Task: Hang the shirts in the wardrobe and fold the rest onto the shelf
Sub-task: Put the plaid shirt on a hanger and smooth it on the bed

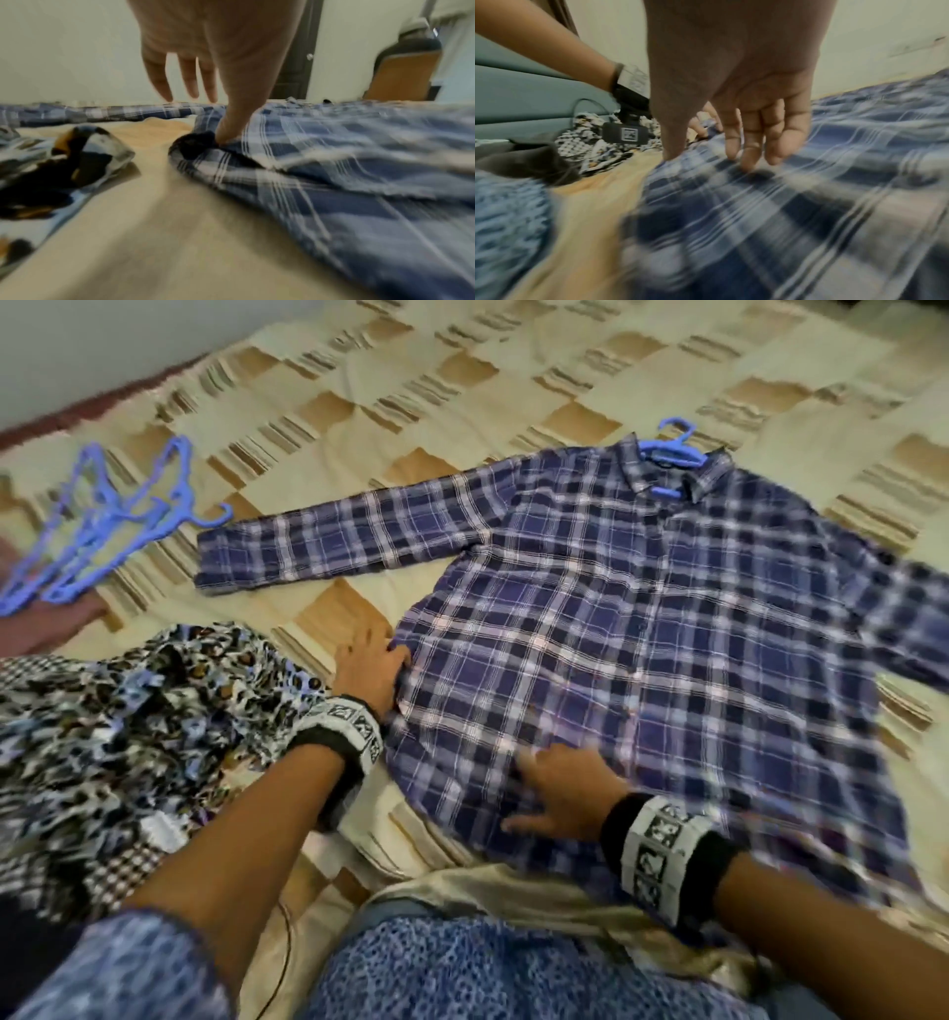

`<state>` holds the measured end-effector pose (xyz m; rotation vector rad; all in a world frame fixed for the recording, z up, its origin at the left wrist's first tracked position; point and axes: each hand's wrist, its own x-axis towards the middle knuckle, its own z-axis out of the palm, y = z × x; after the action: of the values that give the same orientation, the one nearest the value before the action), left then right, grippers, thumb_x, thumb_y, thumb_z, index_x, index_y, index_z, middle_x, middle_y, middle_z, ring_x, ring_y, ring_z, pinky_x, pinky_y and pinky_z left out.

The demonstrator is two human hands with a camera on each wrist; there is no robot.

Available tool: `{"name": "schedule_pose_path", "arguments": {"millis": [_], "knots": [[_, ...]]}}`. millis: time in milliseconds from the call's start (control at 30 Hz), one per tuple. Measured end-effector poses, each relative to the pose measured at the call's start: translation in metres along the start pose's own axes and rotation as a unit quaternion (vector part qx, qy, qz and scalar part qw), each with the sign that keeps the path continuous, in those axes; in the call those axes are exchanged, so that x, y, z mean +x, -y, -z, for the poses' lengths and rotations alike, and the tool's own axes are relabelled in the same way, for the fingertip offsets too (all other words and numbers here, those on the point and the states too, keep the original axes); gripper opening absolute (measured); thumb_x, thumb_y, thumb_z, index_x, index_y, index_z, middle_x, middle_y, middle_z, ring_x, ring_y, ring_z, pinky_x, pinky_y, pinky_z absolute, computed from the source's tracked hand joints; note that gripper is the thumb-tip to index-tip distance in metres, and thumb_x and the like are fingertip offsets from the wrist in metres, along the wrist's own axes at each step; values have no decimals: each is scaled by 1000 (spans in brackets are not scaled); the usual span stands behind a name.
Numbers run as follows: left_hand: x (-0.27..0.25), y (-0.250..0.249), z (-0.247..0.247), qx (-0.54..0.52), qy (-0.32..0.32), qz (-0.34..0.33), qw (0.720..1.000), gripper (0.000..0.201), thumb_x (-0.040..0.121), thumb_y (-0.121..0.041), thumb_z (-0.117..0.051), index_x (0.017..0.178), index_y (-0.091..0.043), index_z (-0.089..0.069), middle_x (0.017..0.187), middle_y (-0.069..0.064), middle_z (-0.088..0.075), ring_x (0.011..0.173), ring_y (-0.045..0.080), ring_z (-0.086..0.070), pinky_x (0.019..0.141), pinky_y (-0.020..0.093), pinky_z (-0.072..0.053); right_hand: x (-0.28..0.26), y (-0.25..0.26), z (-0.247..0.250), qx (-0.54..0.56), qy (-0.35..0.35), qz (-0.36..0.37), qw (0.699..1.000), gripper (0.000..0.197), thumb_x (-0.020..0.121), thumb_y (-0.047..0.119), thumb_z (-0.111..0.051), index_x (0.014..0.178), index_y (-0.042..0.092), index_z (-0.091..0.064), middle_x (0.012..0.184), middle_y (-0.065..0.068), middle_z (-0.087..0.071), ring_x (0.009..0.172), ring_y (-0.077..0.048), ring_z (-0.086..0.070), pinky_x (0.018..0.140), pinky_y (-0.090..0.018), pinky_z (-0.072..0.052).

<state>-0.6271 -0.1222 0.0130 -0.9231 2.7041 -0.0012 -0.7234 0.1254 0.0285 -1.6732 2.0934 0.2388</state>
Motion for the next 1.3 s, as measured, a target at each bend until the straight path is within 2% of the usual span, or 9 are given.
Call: {"name": "schedule_pose_path", "arguments": {"millis": [200, 333, 467, 567, 633, 767, 1033, 1167, 1300], "knots": [[-20, -20, -34, -163, 10, 152, 975, 40, 97, -22, -43, 126, 6, -42, 123, 20, -55, 110, 39, -53, 90, 45, -43, -28, 49, -31, -40, -34, -76, 996, 30, 88, 25, -58, 110, 5, -56, 107, -16, -60, 97, -31, -58, 62, -35, -39], [-20, -35, -32, -426, -75, 254, 865, 42, 93, -19, -54, 126, 3, -40, 126, 25, -53, 114, 40, -51, 92, 42, -41, -22, 47, -42, -53, -14, -79, 995, 29, 97, 18, -42, 122, 2, -45, 120, -16, -53, 110, -31, -50, 75, -40, -47], [-13, -36, -29, -517, -133, 274, 800, 42, 87, -9, -63, 124, -10, -42, 108, 20, -60, 100, 35, -56, 87, 41, -44, -10, 44, -44, 16, -19, -75, 997, 42, 44, 32, -91, 72, 14, -64, 65, -1, -62, 56, -15, -58, 34, -23, -38], [-13, -23, -36, -504, -116, 291, 805, 25, 87, -7, -64, 111, -4, -62, 99, 18, -65, 97, 34, -59, 89, 40, -49, -8, 43, -33, 26, -8, -23, 999, 28, 72, 7, -72, 97, 3, -59, 93, -14, -63, 86, -28, -60, 57, -34, -47], [-21, -13, -39, -482, -112, 307, 813, 25, 86, -9, -65, 109, 0, -66, 107, 21, -66, 104, 37, -59, 92, 39, -48, -9, 35, -34, 66, 6, 12, 998, 22, 87, 3, -52, 109, 1, -50, 110, -19, -58, 102, -32, -54, 66, -36, -36], [-35, 10, -31, -445, -105, 309, 834, 28, 86, -10, -65, 111, 4, -66, 113, 23, -65, 108, 35, -58, 96, 36, -44, -13, 31, -28, 120, -32, 64, 990, 13, 85, 3, -51, 98, 4, -52, 100, -17, -61, 86, -28, -54, 58, -30, -31], [-30, 20, -17, -407, -19, 326, 853, 34, 85, -22, -65, 104, 6, -65, 109, 22, -65, 103, 36, -59, 89, 40, -47, -7, 47, -58, 135, -78, 22, 988, 26, 96, 13, -44, 118, 0, -49, 107, -18, -55, 100, -32, -52, 66, -37, -38], [-22, 23, -15, -357, -1, 335, 872, 39, 91, -27, -54, 117, 2, -60, 125, 24, -56, 116, 40, -50, 99, 44, -41, -3, 57, -52, 156, -129, 80, 976, 10, 79, -8, -56, 87, -2, -56, 82, -18, -56, 77, -34, -55, 48, -30, -37], [-18, 33, -23, -330, 4, 322, 887, 34, 93, -16, -51, 115, 9, -57, 122, 28, -56, 113, 41, -52, 92, 43, -41, 13, 77, -49, 95, -62, 49, 992, 25, 95, -3, -34, 116, -6, -48, 115, -24, -50, 107, -35, -44, 79, -46, -43]]}}
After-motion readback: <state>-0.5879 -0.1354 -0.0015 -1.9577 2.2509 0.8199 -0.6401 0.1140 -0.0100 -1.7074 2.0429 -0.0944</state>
